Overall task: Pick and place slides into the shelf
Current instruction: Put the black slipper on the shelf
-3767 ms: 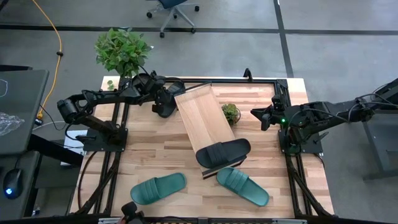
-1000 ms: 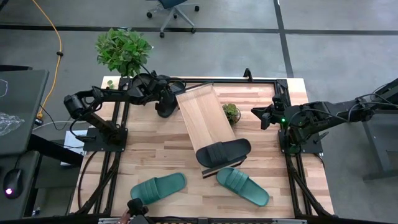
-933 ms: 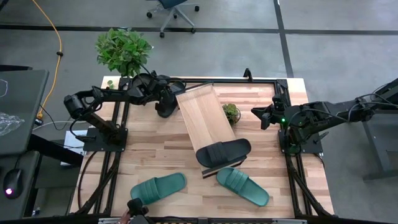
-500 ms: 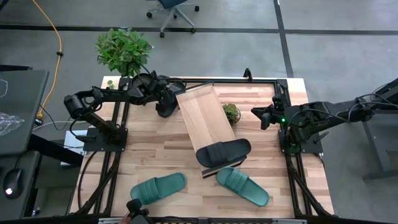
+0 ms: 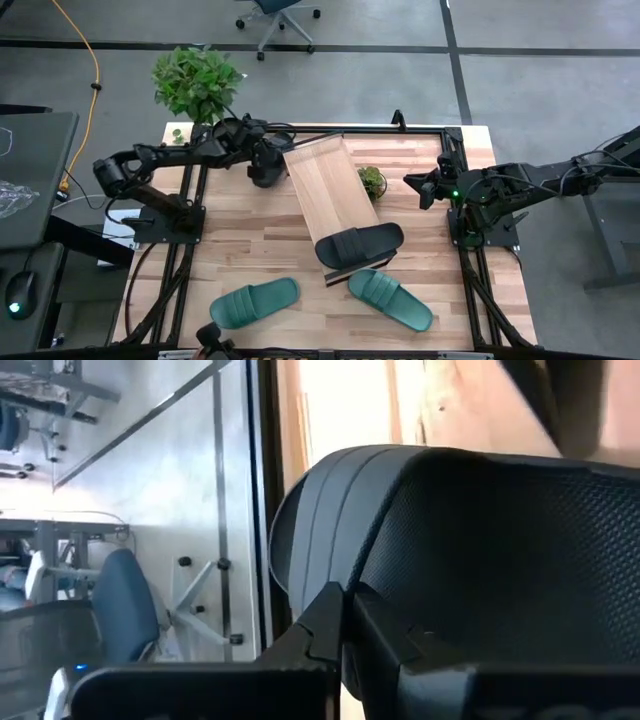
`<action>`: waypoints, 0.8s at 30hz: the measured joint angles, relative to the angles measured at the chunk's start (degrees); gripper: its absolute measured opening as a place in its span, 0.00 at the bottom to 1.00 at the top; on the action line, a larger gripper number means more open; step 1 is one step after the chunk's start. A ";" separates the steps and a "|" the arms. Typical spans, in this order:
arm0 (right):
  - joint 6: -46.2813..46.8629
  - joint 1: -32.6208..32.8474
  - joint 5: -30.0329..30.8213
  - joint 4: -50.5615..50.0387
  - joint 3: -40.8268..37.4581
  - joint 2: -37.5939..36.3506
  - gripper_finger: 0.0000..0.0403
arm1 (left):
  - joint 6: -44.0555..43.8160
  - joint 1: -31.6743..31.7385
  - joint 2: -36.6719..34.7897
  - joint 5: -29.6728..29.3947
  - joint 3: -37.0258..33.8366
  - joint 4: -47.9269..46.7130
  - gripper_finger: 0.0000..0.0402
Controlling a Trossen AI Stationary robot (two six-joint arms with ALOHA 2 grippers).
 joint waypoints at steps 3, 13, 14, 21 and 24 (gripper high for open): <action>-0.01 -0.02 0.00 0.00 0.00 0.02 0.15 | -1.38 -0.03 -1.66 0.41 0.00 -2.88 0.01; -0.45 0.00 0.02 -0.31 0.00 0.02 0.15 | -2.72 -4.13 -7.21 -0.02 0.00 -11.48 0.00; -0.44 -0.01 0.02 -0.31 0.00 0.02 0.15 | -3.11 -4.86 -7.52 -0.36 0.00 -12.40 0.00; -0.77 -0.02 -0.10 -0.28 0.00 0.02 0.15 | -5.44 -10.87 -9.72 -5.47 -0.02 -17.32 0.00; -1.49 -0.02 -0.70 -0.28 0.00 0.02 0.15 | -7.98 -13.19 -11.27 -7.55 -0.02 -19.95 0.00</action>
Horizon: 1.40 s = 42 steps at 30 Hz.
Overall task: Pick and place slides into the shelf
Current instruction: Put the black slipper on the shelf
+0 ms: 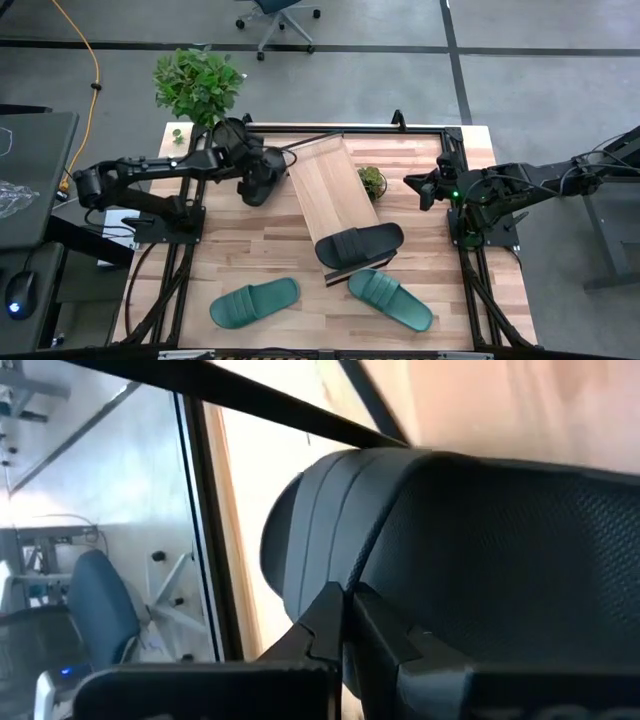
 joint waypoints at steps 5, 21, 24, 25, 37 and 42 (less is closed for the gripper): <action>-0.47 0.01 -0.37 0.00 0.00 -0.01 0.15 | -3.97 -3.12 -3.68 -2.21 0.00 -5.04 0.00; -1.54 0.00 -2.59 0.00 0.00 0.00 0.15 | -28.66 -18.80 -16.32 -9.03 4.74 -24.44 0.00; -1.99 0.01 -3.08 0.00 0.00 0.00 0.15 | -34.41 -21.19 -15.91 -9.69 9.06 -29.65 0.00; -2.00 0.02 -3.10 0.00 0.00 0.00 0.15 | -36.60 -21.85 -15.71 -9.69 10.58 -31.26 0.00; -2.92 0.01 -6.73 4.75 0.00 0.93 0.15 | -53.53 -27.61 -12.87 -9.79 25.59 -36.06 0.00; -4.30 0.02 -8.04 7.96 0.00 1.31 0.15 | -56.47 -30.25 -8.26 -10.43 31.81 -36.07 0.00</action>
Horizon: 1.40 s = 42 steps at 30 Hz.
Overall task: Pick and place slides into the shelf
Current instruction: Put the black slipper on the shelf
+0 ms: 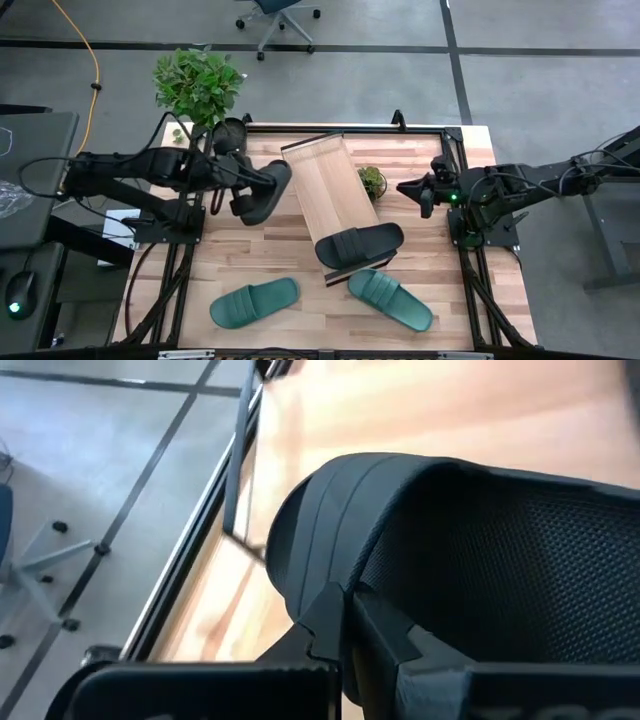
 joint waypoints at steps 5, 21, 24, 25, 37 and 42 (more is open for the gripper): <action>-0.20 -0.02 0.25 2.32 0.00 0.49 0.15 | -0.24 -2.27 6.30 -1.13 7.72 -0.19 0.00; 7.00 -7.62 -6.73 16.51 0.00 7.81 0.46 | 10.70 -2.76 32.90 -15.37 41.18 -7.88 0.00; 7.08 -8.83 -8.58 18.97 0.00 9.68 0.50 | 12.51 -2.66 36.91 -17.43 45.54 -7.77 0.00; 7.09 -9.09 -8.98 19.06 0.00 10.23 0.51 | 12.59 -2.66 38.16 -18.33 46.79 -7.65 0.00; 6.82 -10.55 -11.88 28.04 0.04 14.17 0.58 | 18.21 -2.61 43.10 -23.55 51.05 -4.32 0.00; 6.94 -11.61 -14.33 29.62 0.00 14.92 0.62 | 18.84 -2.61 43.78 -24.12 51.03 -4.16 0.00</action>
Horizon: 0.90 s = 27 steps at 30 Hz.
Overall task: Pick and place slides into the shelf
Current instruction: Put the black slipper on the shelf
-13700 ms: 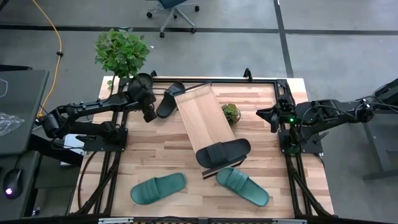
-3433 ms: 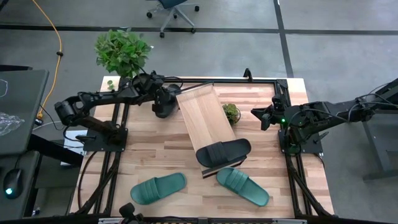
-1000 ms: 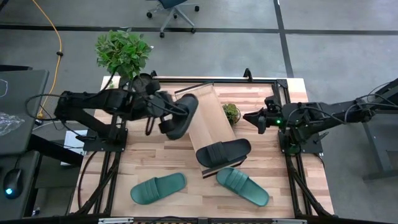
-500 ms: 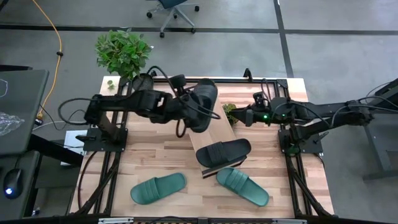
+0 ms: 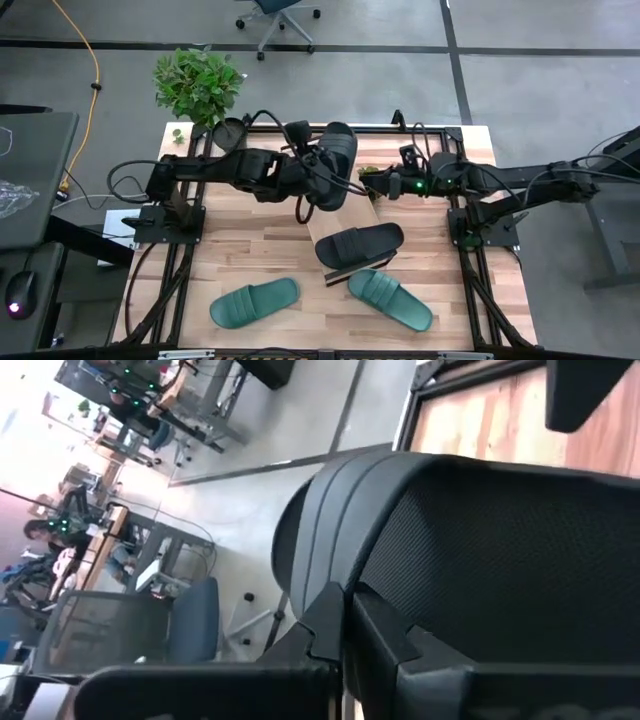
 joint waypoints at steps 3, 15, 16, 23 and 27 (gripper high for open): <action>0.31 -0.55 -0.93 1.04 -0.01 0.34 0.63 | 0.12 0.00 0.70 -0.48 0.08 0.46 0.00; 1.43 -1.06 -1.57 3.32 0.00 2.01 0.63 | 4.16 0.00 0.75 -0.42 0.00 4.99 0.00; 1.43 -1.07 -1.43 3.74 0.00 2.21 0.63 | 4.85 0.00 0.75 -0.15 0.00 5.49 0.00; 1.42 -1.07 -1.06 5.03 -0.02 3.42 0.63 | 6.09 0.00 1.43 0.96 -0.02 7.67 0.00; 1.40 -1.07 -1.08 7.11 -0.01 4.55 0.63 | 7.24 -0.04 1.99 1.84 0.10 8.53 0.00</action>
